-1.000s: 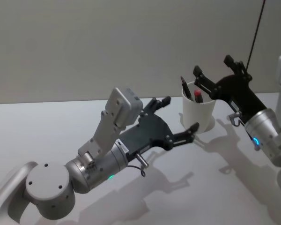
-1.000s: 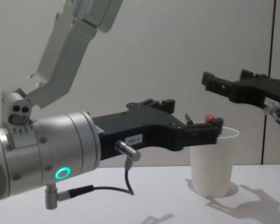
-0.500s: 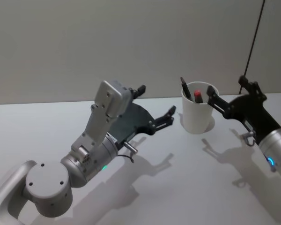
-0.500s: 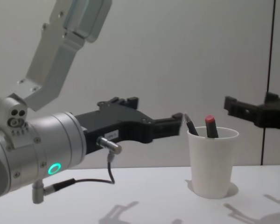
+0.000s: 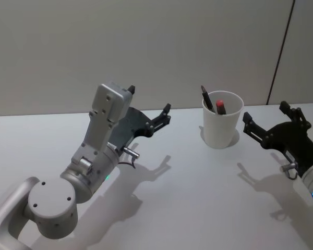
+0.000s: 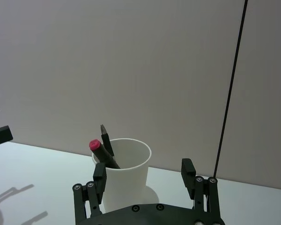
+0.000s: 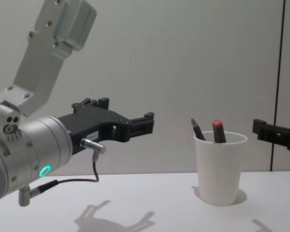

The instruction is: Place the pen into the pen holder.

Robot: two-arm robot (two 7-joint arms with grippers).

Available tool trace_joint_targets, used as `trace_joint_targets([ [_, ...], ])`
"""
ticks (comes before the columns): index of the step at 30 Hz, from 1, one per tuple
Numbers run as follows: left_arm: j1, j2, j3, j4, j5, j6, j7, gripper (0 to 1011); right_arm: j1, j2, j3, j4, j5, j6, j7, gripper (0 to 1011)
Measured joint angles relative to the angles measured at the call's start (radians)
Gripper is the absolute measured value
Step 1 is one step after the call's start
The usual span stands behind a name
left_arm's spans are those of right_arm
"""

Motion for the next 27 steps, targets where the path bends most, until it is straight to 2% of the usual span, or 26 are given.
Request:
trace_joint_targets([
  [7, -0.004, 0.002, 0.000, 0.008, 0.005, -0.003, 0.039, 1001, -0.009, 0.003, 0.003, -0.008, -0.002, 0.006, -0.004, 1001],
  [27, -0.004, 0.001, 0.000, 0.008, 0.005, -0.003, 0.042, 1001, -0.009, 0.002, 0.003, -0.008, -0.002, 0.006, -0.004, 1001],
])
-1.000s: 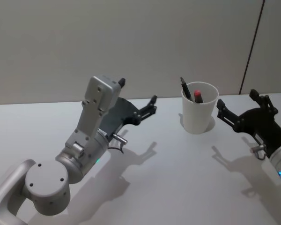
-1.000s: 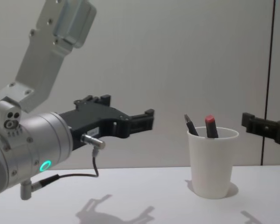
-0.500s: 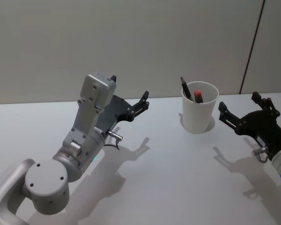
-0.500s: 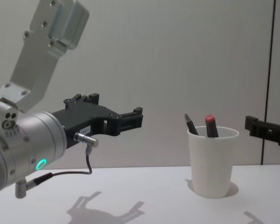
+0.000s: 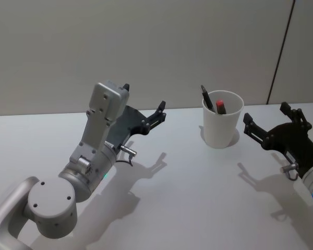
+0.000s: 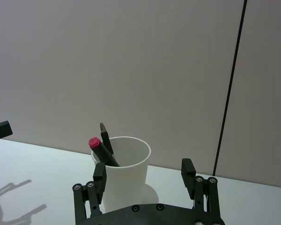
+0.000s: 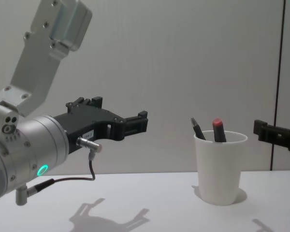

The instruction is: Place the pen into the pen holder.

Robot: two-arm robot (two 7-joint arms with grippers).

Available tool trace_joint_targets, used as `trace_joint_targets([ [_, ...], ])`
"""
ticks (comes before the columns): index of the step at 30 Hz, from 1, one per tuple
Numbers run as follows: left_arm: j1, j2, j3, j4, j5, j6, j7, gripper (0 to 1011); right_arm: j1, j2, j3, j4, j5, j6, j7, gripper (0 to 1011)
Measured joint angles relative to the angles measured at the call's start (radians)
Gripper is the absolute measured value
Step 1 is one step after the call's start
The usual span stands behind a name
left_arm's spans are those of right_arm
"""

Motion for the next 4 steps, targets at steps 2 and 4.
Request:
trace_joint_targets([
  [2, 0.000, 0.000, 0.000, 0.000, 0.000, 0.000, 0.000, 1001, 0.000, 0.000, 0.000, 0.000, 0.000, 0.000, 0.000, 1001],
  [4, 0.000, 0.000, 0.000, 0.000, 0.000, 0.000, 0.000, 1001, 0.000, 0.000, 0.000, 0.000, 0.000, 0.000, 0.000, 1001],
])
